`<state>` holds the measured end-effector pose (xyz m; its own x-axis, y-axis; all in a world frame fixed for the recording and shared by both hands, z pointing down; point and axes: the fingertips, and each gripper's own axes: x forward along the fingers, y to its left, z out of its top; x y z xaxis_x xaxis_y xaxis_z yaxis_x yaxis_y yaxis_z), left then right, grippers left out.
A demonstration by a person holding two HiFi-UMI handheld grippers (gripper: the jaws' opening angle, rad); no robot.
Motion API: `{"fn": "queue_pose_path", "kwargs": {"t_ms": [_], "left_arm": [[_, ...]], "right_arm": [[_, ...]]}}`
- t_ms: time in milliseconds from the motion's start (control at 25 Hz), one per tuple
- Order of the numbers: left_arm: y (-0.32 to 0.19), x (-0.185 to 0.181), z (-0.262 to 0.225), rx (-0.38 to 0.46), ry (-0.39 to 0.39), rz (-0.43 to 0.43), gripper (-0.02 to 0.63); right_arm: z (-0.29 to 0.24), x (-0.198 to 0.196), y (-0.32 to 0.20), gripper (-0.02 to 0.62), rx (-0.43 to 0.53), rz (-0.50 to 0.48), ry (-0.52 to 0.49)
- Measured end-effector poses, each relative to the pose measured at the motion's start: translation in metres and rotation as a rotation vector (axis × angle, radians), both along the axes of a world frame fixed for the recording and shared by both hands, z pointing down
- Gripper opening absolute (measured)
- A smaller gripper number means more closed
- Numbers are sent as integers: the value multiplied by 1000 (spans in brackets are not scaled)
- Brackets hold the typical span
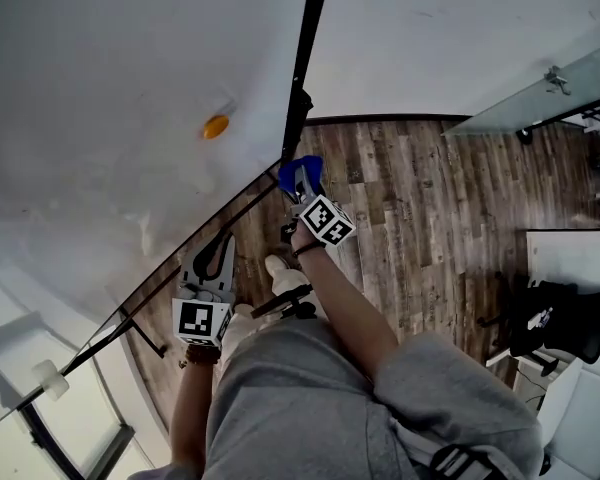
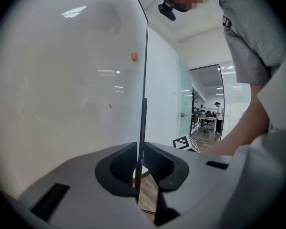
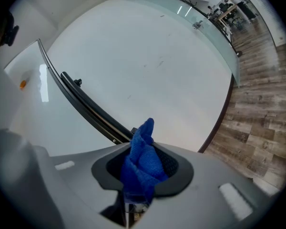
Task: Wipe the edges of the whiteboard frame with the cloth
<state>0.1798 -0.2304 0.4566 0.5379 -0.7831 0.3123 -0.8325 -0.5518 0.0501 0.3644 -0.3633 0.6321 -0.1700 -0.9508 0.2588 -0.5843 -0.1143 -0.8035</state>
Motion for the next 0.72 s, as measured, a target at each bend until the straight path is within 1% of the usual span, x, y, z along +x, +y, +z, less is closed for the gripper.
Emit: {"fn": "queue_pose_path", "kwargs": {"t_ms": [200, 360, 600, 720], "left_arm": [[2, -6, 0, -24, 15, -17, 52], [3, -12, 1, 19, -4, -19, 52], [3, -15, 4, 20, 5, -74, 52], [8, -20, 14, -11, -3, -89, 52]], "right_arm": [[5, -14, -7, 110, -1, 14, -77], [14, -27, -14, 114, -20, -34, -105], [20, -38, -26, 114, -11, -85, -150], [23, -42, -28, 114, -9, -106, -161]]}}
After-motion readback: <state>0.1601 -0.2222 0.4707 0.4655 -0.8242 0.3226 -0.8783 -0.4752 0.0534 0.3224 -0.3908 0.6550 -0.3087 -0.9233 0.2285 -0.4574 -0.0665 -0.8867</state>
